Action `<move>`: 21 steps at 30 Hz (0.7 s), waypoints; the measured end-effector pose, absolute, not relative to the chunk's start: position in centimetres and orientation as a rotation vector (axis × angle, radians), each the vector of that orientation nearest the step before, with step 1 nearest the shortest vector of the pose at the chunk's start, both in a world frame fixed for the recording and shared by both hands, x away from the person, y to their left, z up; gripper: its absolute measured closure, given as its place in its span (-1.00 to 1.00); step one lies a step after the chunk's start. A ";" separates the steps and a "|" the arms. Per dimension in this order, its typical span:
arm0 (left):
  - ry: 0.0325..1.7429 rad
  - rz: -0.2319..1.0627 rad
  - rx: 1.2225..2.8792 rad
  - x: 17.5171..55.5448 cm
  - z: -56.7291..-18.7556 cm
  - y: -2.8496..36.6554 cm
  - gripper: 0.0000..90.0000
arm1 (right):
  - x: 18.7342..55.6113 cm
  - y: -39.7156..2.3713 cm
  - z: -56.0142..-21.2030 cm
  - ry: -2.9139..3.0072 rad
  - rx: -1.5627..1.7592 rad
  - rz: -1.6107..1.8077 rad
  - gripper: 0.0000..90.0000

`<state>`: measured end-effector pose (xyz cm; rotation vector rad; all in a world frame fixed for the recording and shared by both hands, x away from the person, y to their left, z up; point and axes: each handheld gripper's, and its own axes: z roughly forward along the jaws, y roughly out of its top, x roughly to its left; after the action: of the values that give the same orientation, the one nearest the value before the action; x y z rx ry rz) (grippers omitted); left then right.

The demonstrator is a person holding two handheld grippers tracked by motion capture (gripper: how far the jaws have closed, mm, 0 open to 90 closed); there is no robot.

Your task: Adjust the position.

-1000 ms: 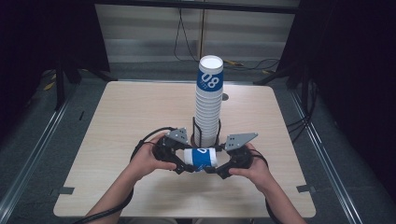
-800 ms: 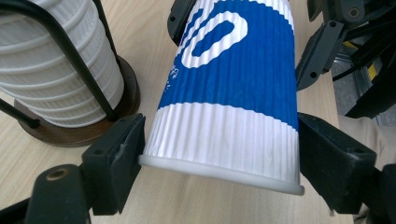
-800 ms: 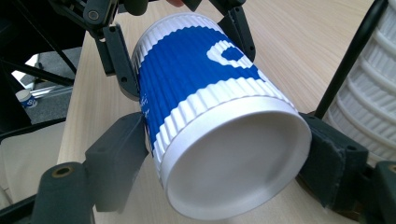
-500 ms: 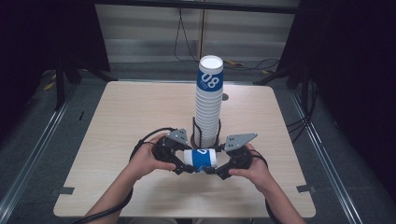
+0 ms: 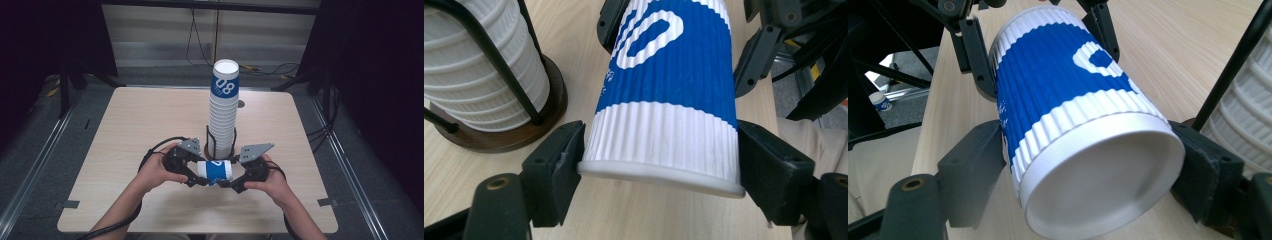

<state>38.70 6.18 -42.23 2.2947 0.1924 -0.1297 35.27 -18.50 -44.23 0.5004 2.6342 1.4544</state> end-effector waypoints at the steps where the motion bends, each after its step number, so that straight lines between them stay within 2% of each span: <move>1: 0.189 -0.129 2.300 38.7 -42.1 6.2 -0.46 | 35.3 -18.5 -44.2 2.637 0.499 1.456 -0.58; 12: 0.170 -0.148 2.311 38.6 -41.5 6.1 -0.44 | 35.1 -18.1 -44.5 2.651 0.470 1.409 -0.70; 21: 0.184 -0.148 2.377 38.8 -40.9 6.5 -0.45 | 35.1 -18.3 -44.8 2.667 0.464 1.359 -0.70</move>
<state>38.84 6.49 -40.86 2.3770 0.1840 -0.1478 35.10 -18.25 -44.82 0.4644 2.6670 1.3588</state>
